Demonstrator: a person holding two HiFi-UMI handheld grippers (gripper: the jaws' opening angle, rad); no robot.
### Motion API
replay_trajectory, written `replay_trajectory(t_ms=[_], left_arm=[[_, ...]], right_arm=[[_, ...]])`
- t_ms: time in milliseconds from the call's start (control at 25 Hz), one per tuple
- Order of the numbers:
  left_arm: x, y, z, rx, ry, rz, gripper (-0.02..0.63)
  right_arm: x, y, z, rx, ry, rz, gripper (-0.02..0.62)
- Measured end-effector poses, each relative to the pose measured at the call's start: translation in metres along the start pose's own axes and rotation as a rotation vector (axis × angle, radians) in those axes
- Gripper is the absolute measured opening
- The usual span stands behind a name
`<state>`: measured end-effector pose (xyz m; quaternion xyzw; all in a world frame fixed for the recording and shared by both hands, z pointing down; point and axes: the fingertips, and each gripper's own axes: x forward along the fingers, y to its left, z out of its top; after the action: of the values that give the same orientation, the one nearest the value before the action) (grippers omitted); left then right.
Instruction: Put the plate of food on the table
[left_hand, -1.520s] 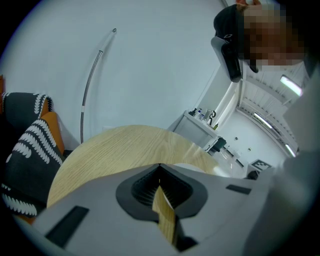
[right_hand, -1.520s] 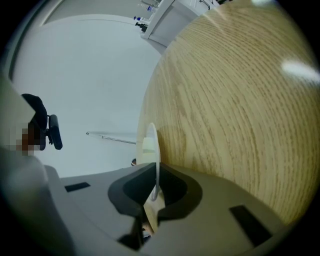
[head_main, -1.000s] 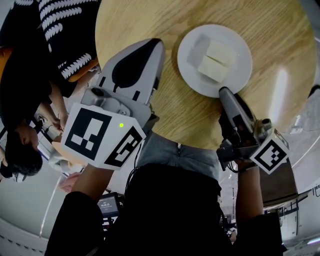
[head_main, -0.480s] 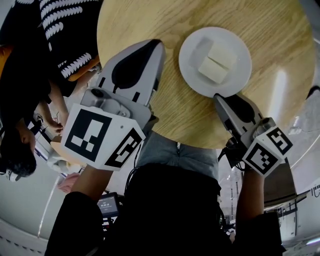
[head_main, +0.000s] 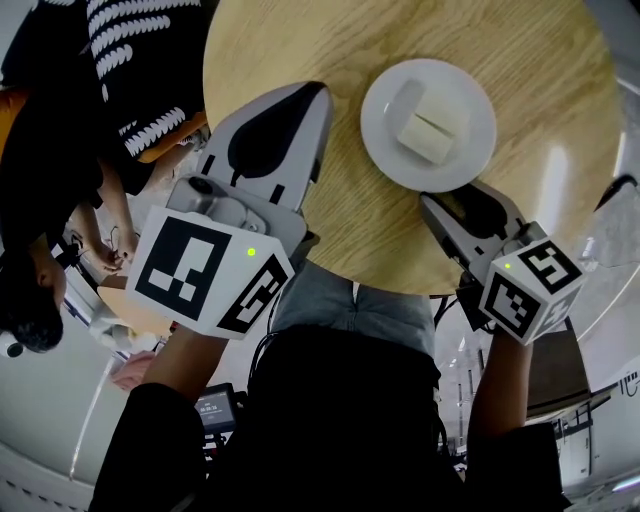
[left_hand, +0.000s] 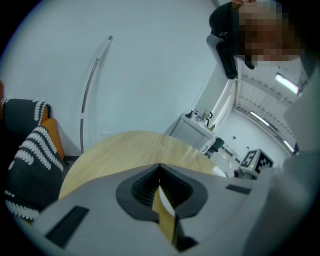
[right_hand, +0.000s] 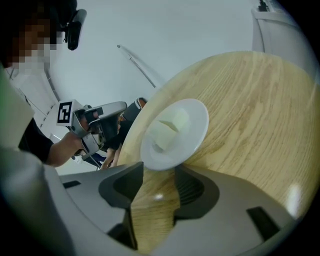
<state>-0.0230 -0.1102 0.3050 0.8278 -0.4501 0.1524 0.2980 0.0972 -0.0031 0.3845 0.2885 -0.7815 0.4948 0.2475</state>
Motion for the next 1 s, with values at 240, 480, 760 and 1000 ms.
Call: replay_trajectory(t_ms=[240,480,760,1000], left_arm=[[-0.007,-0.010,0.006,0.018,-0.020,-0.008,0.006],[-0.020,-0.011,0.013,0.025,-0.038,-0.017,0.006],[-0.032,-0.017,0.014,0.021,-0.055,-0.023,0.006],[-0.051,-0.020,0.023,0.048,-0.066,-0.024,0.006]], right_arm=[[0.003,-0.008,-0.011,-0.126,0.086,-0.108,0.189],[0.009,-0.013,-0.011,-0.250,0.137,-0.247,0.139],[0.001,-0.031,-0.018,-0.258,0.102,-0.363,0.052],[-0.005,-0.032,-0.009,-0.282,0.068,-0.433,0.009]])
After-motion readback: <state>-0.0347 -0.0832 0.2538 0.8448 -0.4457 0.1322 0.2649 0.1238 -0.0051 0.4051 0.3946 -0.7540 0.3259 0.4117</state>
